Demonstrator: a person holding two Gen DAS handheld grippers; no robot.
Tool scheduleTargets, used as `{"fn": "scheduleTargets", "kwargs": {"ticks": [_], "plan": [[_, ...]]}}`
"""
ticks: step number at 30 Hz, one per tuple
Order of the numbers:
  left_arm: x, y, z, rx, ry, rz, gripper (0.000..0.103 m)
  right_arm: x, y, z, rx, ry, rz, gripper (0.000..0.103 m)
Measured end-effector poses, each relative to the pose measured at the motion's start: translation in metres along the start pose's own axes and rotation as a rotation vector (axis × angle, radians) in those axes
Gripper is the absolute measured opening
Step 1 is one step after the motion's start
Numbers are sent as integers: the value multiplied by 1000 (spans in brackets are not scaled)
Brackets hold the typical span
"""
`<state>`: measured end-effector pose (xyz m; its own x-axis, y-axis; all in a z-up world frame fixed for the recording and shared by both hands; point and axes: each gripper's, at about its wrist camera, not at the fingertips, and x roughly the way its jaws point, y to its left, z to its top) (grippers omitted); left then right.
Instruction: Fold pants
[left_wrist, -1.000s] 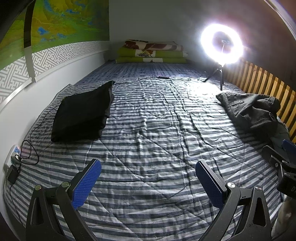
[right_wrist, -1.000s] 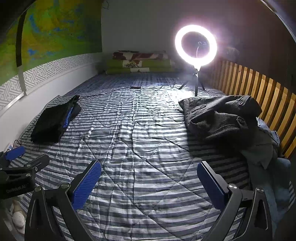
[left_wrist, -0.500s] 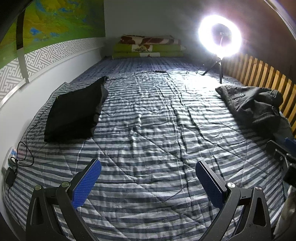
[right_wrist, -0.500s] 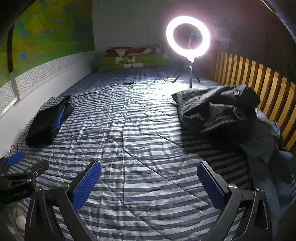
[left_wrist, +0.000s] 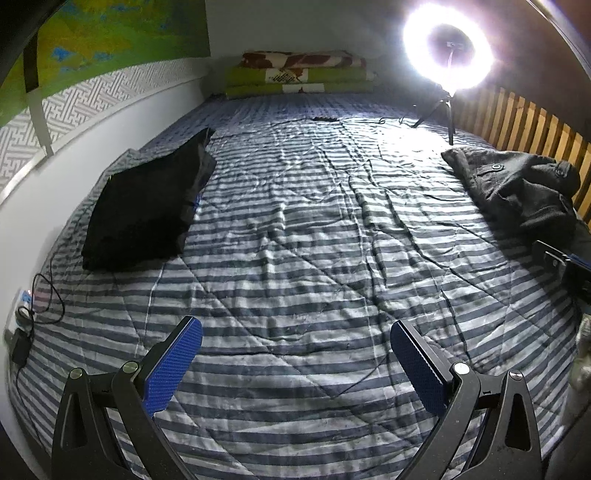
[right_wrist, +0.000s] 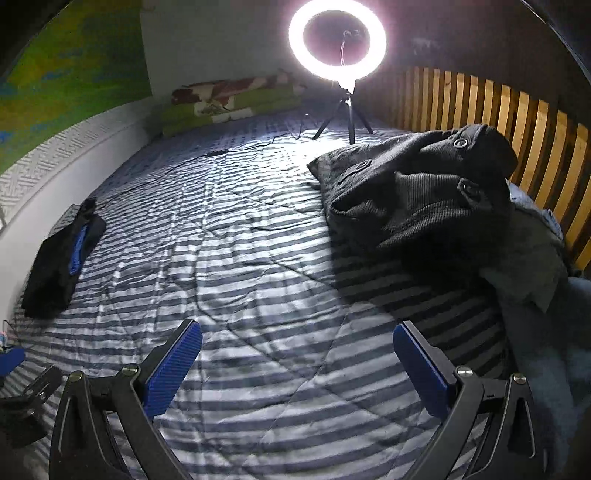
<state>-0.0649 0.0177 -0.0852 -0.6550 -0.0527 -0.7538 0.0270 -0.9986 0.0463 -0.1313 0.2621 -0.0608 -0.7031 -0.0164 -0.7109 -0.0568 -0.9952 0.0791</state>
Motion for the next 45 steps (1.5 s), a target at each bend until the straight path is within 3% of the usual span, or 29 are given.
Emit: {"fn": "scheduleTargets", "kwargs": {"ticks": [2,9,15,19,25,28,40,42,44,45], "plan": [[-1,2,1,-14,1,3,103,5,3,2,-34,-15,-33,102],[-13,2,3,-49,-25,6,103,16,4,4,-52,3,-29,102],[-12,-9,5,-19,-30,-3,103,-1,-16,17,-13,-82,-84,102],[-10,-2,6,-31,-36,6,103,4,-57,40,77,-86,-118,102],[-7,16,7,-65,-42,28,103,17,-119,87,105,-102,-255,102],[-4,21,9,-79,-38,29,103,31,-140,107,148,-61,-234,102],[-15,36,17,-98,-73,7,103,65,-160,156,212,2,-249,101],[-19,41,16,-104,-83,14,103,69,-160,160,199,9,-264,91],[-22,47,15,-111,-90,22,103,72,-160,162,183,33,-267,66],[-24,51,15,-121,-92,26,103,73,-160,163,174,47,-271,39]]}}
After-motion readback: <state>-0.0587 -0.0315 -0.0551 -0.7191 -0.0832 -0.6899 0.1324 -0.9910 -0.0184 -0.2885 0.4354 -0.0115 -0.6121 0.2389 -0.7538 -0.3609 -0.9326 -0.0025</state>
